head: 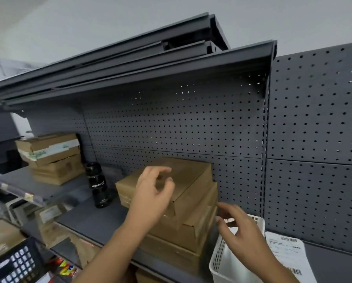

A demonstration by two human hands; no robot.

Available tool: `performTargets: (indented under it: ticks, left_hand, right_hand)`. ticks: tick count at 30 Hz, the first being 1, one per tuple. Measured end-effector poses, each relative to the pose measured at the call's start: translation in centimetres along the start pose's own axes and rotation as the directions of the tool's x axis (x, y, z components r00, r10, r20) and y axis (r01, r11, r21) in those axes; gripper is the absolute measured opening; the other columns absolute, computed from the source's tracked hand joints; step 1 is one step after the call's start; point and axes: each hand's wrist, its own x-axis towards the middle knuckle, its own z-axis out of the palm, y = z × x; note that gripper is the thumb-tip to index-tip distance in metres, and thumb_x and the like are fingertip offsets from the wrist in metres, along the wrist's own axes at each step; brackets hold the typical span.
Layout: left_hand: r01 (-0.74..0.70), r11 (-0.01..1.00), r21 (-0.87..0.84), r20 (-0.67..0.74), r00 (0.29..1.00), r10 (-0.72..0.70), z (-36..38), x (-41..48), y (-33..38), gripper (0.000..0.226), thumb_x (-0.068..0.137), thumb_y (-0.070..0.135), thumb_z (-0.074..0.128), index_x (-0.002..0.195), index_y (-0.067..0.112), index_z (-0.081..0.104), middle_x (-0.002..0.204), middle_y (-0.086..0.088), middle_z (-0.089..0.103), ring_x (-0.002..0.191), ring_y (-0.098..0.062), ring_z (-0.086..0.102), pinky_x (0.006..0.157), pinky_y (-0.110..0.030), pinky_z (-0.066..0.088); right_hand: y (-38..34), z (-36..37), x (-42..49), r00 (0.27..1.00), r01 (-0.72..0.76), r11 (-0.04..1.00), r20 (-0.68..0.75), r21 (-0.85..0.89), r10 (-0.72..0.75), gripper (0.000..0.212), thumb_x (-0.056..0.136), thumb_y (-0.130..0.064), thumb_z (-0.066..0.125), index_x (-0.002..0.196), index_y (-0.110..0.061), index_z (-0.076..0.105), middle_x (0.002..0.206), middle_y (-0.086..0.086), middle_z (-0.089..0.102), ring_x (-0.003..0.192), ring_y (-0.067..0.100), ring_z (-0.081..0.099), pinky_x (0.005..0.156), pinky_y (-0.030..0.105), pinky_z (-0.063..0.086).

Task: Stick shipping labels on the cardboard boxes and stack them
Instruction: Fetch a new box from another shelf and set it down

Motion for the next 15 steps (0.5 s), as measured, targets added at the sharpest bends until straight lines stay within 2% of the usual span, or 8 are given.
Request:
performTargets:
  ticks: [3, 5, 7, 9, 11, 13, 15]
  left_hand:
    - [0.070, 0.965, 0.252, 0.032, 0.996, -0.080, -1.4, 2.0, -4.0, 0.028, 0.098, 0.038, 0.059, 0.123, 0.031, 0.067, 0.126, 0.013, 0.057, 0.124, -0.016, 0.050, 0.103, -0.035, 0.046]
    - [0.124, 0.905, 0.406, 0.009, 0.990, -0.140, -2.3, 3.1, -6.5, 0.036, 0.096, 0.044, 0.056, 0.125, 0.029, 0.068, 0.129, 0.004, 0.061, 0.124, -0.025, 0.052, 0.105, -0.042, 0.045]
    - [0.175, 0.855, 0.489, -0.017, 0.981, -0.192, -3.1, 4.1, -8.6, 0.043, 0.093, 0.052, 0.051, 0.125, 0.029, 0.069, 0.127, 0.001, 0.064, 0.121, -0.030, 0.056, 0.103, -0.044, 0.047]
    - [0.263, 0.850, 0.456, -0.035, 0.960, -0.278, -4.0, 4.9, -10.3, 0.048, 0.090, 0.055, 0.048, 0.126, 0.029, 0.068, 0.128, -0.003, 0.064, 0.121, -0.033, 0.057, 0.103, -0.045, 0.047]
    - [0.341, 0.854, 0.393, -0.035, 0.934, -0.357, -4.7, 5.7, -11.8, 0.056, 0.087, 0.060, 0.046, 0.130, 0.029, 0.065, 0.132, -0.004, 0.061, 0.124, -0.033, 0.056, 0.105, -0.046, 0.047]
    - [0.425, 0.861, 0.281, -0.021, 0.899, -0.437, -5.2, 6.4, -13.2, 0.066, 0.083, 0.064, 0.045, 0.136, 0.027, 0.060, 0.138, -0.004, 0.058, 0.128, -0.031, 0.055, 0.106, -0.047, 0.047]
    - [0.495, 0.857, 0.139, 0.006, 0.865, -0.501, -5.4, 6.8, -14.4, 0.067, 0.088, 0.062, 0.051, 0.141, 0.020, 0.055, 0.139, -0.007, 0.059, 0.126, -0.030, 0.057, 0.106, -0.046, 0.048]
  right_hand:
    - [-1.1, 1.5, 0.7, 1.000, -0.009, 0.999, 0.009, 0.045, 0.009, 0.033, 0.095, -0.045, 0.059, 0.127, -0.036, 0.061, 0.113, -0.023, 0.061, 0.103, -0.003, 0.062, 0.086, 0.025, 0.055]
    - [-2.0, 2.5, 1.3, 0.999, -0.027, 0.997, 0.030, 0.078, 0.025, 0.033, 0.096, -0.042, 0.062, 0.128, -0.036, 0.060, 0.116, -0.022, 0.059, 0.105, -0.006, 0.059, 0.083, 0.015, 0.052]
    - [-3.0, 3.6, 2.0, 0.999, -0.049, 0.991, 0.028, 0.128, 0.045, 0.036, 0.095, -0.040, 0.064, 0.131, -0.036, 0.057, 0.118, -0.021, 0.058, 0.106, -0.010, 0.058, 0.081, 0.007, 0.048]
    - [-3.5, 4.5, 2.7, 0.998, -0.068, 0.981, 0.007, 0.180, 0.068, 0.046, 0.091, -0.051, 0.063, 0.134, -0.036, 0.054, 0.122, -0.020, 0.057, 0.110, -0.007, 0.058, 0.085, 0.009, 0.048]
    - [-3.9, 5.2, 3.3, 0.995, -0.103, 0.970, 0.004, 0.220, 0.105, 0.064, 0.085, -0.066, 0.058, 0.141, -0.037, 0.049, 0.134, -0.019, 0.053, 0.121, -0.001, 0.055, 0.100, 0.022, 0.048]
    - [-4.1, 6.0, 3.9, 0.990, -0.138, 0.959, 0.004, 0.246, 0.142, 0.075, 0.083, -0.075, 0.054, 0.148, -0.037, 0.043, 0.144, -0.017, 0.047, 0.131, 0.005, 0.049, 0.113, 0.035, 0.043]
    - [-4.5, 6.5, 4.4, 0.987, -0.155, 0.947, -0.003, 0.283, 0.162, 0.085, 0.079, -0.086, 0.051, 0.150, -0.040, 0.038, 0.150, -0.017, 0.044, 0.137, 0.005, 0.045, 0.118, 0.041, 0.038]
